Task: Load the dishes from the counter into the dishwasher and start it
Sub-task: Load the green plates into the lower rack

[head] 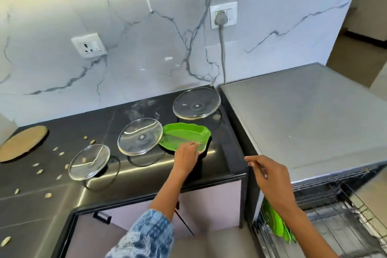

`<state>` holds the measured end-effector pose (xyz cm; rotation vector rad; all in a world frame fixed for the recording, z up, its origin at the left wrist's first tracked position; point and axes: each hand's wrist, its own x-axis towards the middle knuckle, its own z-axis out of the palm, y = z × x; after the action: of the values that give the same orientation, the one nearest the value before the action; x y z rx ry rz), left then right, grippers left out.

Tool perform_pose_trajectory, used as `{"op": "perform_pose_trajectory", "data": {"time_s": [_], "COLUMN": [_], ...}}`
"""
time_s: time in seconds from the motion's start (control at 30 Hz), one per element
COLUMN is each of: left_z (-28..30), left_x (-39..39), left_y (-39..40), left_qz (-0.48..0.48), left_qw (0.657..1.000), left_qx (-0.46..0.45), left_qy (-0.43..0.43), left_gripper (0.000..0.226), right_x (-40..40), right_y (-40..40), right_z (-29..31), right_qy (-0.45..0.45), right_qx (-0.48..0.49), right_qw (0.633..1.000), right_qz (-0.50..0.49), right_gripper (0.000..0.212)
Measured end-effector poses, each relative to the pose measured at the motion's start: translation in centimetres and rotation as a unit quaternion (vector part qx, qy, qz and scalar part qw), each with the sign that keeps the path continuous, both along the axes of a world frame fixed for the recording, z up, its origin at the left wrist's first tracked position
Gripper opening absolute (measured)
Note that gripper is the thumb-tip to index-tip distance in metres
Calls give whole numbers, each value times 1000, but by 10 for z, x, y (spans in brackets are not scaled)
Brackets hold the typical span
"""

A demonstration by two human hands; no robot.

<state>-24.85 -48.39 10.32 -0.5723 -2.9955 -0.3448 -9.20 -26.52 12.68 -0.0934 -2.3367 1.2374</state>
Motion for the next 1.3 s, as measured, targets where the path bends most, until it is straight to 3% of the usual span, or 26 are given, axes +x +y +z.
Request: {"op": "perform_pose_trajectory", "data": {"time_s": [0.17, 0.4, 0.47, 0.67, 0.8, 1.03, 1.17, 1.3], "left_z": [-17, -25, -23, 30, 53, 39, 10, -64], "left_x": [-16, 23, 43, 97, 147, 224, 257, 254], "left_y": [-12, -10, -3, 34, 78, 171, 206, 220], "left_qz": [-83, -221, -266, -363, -431, -509, -472, -428], "left_qw": [995, 966, 951, 900, 864, 821, 842, 897], "left_qx": [-49, -56, -50, -57, -24, 85, 172, 102], "left_qy": [0, 121, 152, 236, 261, 244, 198, 36], "left_gripper": [24, 13, 31, 34, 28, 21, 33, 37], "right_x": [-5, 3, 6, 23, 69, 191, 250, 280], "right_y": [3, 7, 9, 15, 37, 116, 161, 192], "right_z": [-15, -24, -25, -18, -8, -14, -46, -102], "right_qy": [-27, -51, -39, -17, 12, -8, -40, -91], "right_qx": [-4, 16, 28, 219, 272, 237, 191, 127], "right_qw": [1000, 998, 999, 972, 960, 971, 974, 970], "right_qz": [-15, -16, -4, 88, 56, -44, -116, -188], "right_gripper": [26, 25, 25, 54, 32, 17, 10, 13]}}
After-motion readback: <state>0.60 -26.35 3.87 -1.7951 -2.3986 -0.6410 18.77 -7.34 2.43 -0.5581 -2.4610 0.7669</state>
